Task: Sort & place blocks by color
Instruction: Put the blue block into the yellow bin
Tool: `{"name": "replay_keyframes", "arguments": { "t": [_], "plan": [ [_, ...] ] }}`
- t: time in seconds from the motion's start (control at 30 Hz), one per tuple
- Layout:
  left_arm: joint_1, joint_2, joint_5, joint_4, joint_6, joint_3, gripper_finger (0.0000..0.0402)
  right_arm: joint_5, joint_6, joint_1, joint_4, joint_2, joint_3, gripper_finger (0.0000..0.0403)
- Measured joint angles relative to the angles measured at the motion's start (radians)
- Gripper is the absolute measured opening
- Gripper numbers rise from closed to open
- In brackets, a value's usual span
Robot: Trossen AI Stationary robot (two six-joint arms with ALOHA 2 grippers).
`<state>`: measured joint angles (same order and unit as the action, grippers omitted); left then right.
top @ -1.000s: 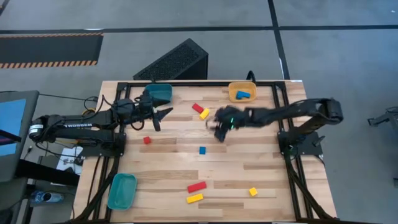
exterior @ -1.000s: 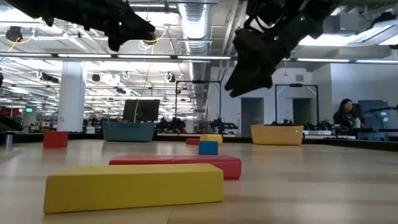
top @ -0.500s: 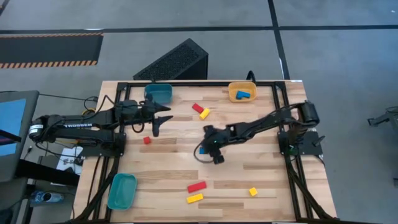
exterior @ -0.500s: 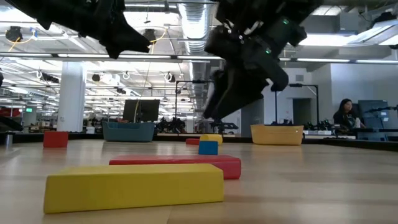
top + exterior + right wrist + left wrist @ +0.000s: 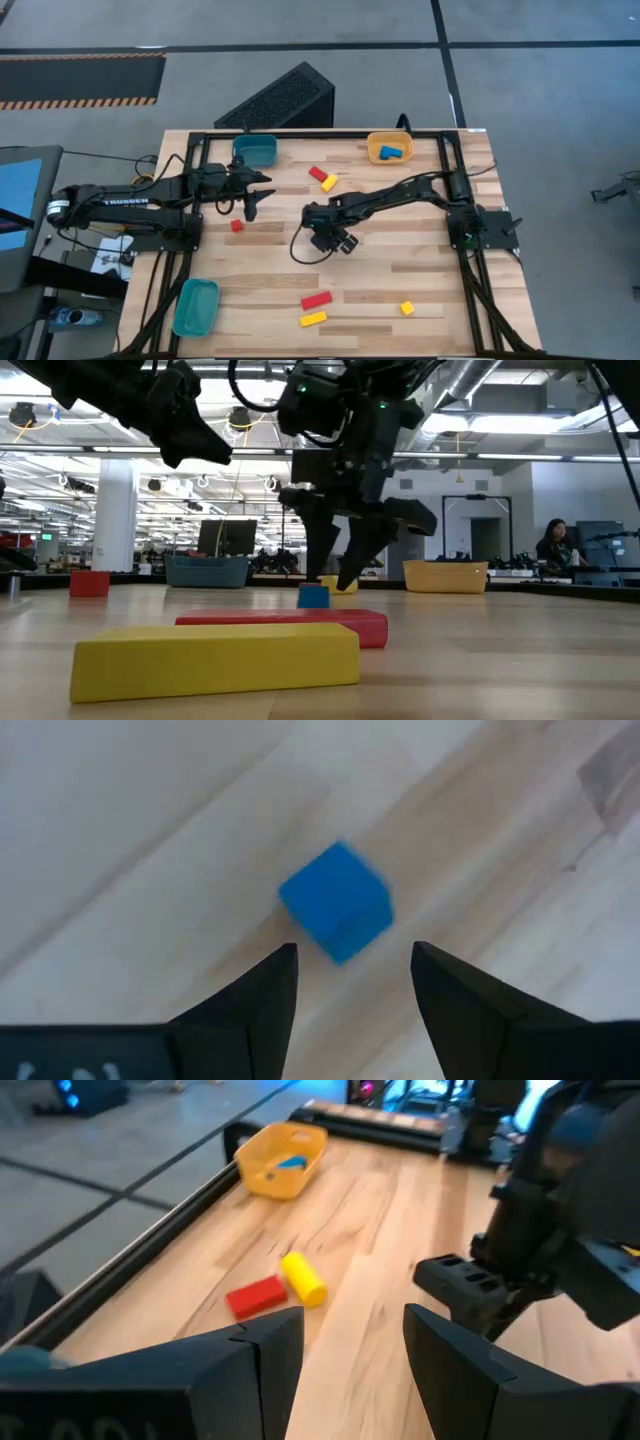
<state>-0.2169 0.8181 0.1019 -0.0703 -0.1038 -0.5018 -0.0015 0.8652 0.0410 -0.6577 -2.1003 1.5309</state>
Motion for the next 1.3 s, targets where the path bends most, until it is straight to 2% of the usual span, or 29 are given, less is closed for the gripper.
{"name": "replay_keyframes", "arguments": {
  "t": [0.13,0.37,0.6,0.77,0.93,1.1,1.3],
  "plan": [
    [0.000,0.000,0.029,-0.018,-0.017,0.000,0.0162,0.000,0.074,0.003,-0.047,-0.044,0.026,0.0217],
    [0.000,0.000,0.147,-0.029,-0.005,0.000,0.0162,-0.004,0.079,0.010,-0.005,-0.061,0.027,0.0198],
    [0.006,0.000,0.126,-0.044,-0.038,0.000,0.0162,-0.050,0.090,0.009,0.048,-0.057,0.025,0.0187],
    [0.015,0.000,0.116,-0.078,-0.054,0.000,0.0162,-0.148,0.159,0.015,0.099,-0.066,0.025,0.0173],
    [0.015,0.000,0.090,-0.137,-0.058,0.000,0.0162,-0.169,0.161,0.018,0.163,-0.068,0.026,0.0160],
    [0.015,0.000,0.087,-0.184,-0.057,0.000,0.0162,-0.221,-0.011,0.001,0.130,-0.062,0.026,0.0156],
    [0.015,0.000,-0.006,-0.194,-0.087,0.000,0.0162,-0.254,-0.470,-0.018,0.122,-0.061,0.032,0.0170]
  ]
}}
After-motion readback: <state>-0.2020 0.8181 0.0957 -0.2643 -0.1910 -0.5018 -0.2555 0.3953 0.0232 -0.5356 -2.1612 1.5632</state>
